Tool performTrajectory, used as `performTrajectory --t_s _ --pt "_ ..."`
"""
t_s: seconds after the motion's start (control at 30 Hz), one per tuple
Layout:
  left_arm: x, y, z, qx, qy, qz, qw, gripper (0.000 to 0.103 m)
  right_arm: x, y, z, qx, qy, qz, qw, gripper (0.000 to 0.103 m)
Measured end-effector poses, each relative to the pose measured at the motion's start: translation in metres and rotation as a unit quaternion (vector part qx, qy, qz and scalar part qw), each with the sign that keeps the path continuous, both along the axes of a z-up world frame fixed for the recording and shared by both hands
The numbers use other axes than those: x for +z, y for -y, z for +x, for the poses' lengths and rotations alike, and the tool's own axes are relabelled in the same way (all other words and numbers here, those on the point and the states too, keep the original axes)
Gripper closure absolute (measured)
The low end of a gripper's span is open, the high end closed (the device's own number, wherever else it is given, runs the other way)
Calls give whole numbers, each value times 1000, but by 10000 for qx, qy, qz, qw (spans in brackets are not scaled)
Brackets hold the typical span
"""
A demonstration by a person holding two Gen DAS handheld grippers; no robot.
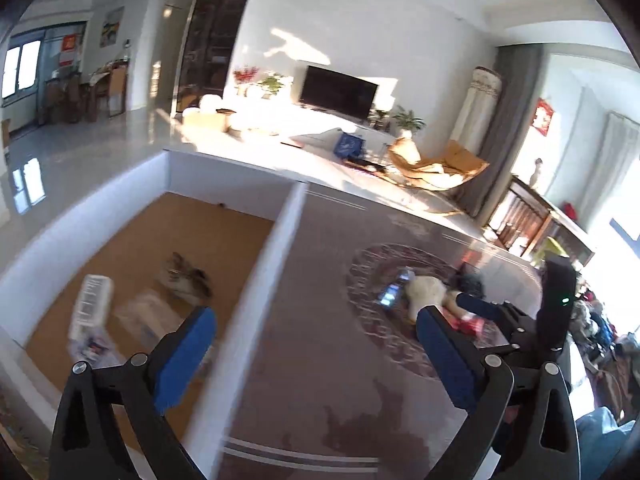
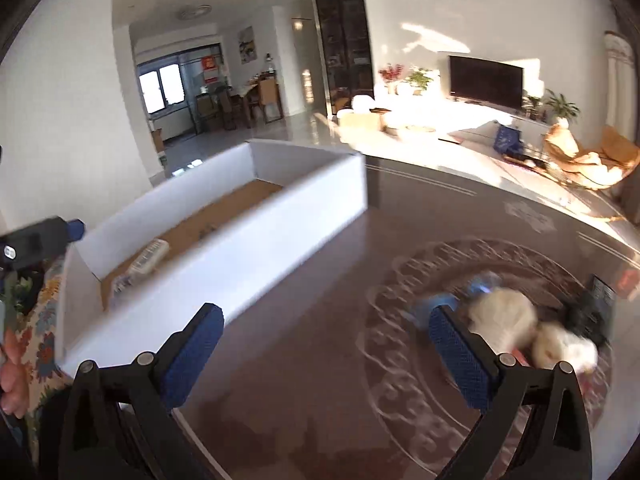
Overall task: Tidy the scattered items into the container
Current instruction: 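Withdraw both open tools from the container back over the table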
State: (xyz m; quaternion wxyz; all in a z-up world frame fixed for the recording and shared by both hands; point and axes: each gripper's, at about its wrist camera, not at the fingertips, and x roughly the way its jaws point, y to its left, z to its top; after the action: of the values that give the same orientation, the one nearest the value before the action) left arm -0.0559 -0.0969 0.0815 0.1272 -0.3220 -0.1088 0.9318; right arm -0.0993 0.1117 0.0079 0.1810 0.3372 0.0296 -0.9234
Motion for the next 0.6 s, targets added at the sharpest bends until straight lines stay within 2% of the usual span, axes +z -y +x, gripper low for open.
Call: performTrajectory --t_s 0.1,0.13,0.2,0.27,0.4,0.5,0.6 --pt "-52 -71 -1 -593 459 293 9968 1 -32 -81 29 -983 551 379 9929 0" --pt "-72 -94 -7 -771 719 187 9942 1 -42 -105 35 -1255 800 450 9878 0" --pt "-107 -133 -19 -1031 1133 -341 9876 1 -55 -142 46 -1660 1101 469 9788 0" --pt "-124 -154 -21 -1025 1209 -699 9849 1 -64 -166 54 -1957 1182 480 9723 0" --pt "-138 -169 -32 -1060 1285 -935 9816 1 -79 -170 59 -2106 1339 583 9666 0" --pt "-144 -175 -40 -988 1229 -1268 9793 1 -86 -158 48 -2014 1388 605 9677 0" --pt "-145 -180 -46 -965 1166 -1408 9784 0 -88 -152 37 -2027 1324 593 9684 0"
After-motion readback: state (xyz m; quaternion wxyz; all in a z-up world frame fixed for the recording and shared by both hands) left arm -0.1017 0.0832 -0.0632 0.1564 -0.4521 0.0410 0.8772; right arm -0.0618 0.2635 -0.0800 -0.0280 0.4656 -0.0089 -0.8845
